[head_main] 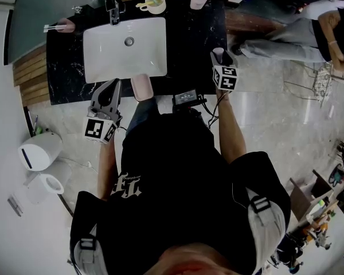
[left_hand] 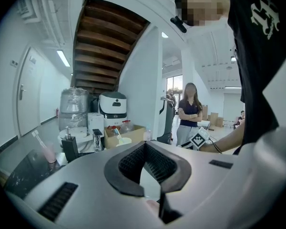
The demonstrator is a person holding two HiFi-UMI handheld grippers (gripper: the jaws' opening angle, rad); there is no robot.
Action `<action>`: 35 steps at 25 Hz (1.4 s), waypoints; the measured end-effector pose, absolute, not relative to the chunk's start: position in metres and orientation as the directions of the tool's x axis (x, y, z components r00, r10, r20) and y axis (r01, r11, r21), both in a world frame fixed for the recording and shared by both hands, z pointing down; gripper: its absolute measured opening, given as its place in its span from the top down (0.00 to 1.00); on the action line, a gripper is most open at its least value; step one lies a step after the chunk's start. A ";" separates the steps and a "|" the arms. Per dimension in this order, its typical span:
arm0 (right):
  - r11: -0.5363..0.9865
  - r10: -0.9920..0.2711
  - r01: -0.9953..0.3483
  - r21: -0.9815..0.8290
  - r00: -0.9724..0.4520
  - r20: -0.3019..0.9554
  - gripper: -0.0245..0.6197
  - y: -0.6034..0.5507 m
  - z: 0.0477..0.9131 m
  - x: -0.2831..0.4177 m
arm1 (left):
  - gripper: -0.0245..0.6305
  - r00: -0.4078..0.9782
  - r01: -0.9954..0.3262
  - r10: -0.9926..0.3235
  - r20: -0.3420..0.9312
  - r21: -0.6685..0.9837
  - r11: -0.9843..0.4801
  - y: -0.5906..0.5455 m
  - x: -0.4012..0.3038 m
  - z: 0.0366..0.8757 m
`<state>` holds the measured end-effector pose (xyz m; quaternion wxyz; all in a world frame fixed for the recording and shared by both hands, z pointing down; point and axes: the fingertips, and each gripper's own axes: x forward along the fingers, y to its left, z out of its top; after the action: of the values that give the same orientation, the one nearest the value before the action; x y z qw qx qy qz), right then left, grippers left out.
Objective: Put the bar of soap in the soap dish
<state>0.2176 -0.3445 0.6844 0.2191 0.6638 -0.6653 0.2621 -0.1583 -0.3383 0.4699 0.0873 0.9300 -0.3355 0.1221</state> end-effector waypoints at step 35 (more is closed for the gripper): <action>-0.064 -0.837 -0.997 -0.045 0.029 0.547 0.61 -0.313 0.583 0.051 | 0.96 0.857 -0.493 -0.460 0.235 0.109 -0.863 -0.373 -0.261 0.482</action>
<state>0.0510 -0.3133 0.5826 0.1795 0.6944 -0.6601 0.2233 -0.2611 -0.3727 0.4824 0.0829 0.9599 -0.2481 0.1009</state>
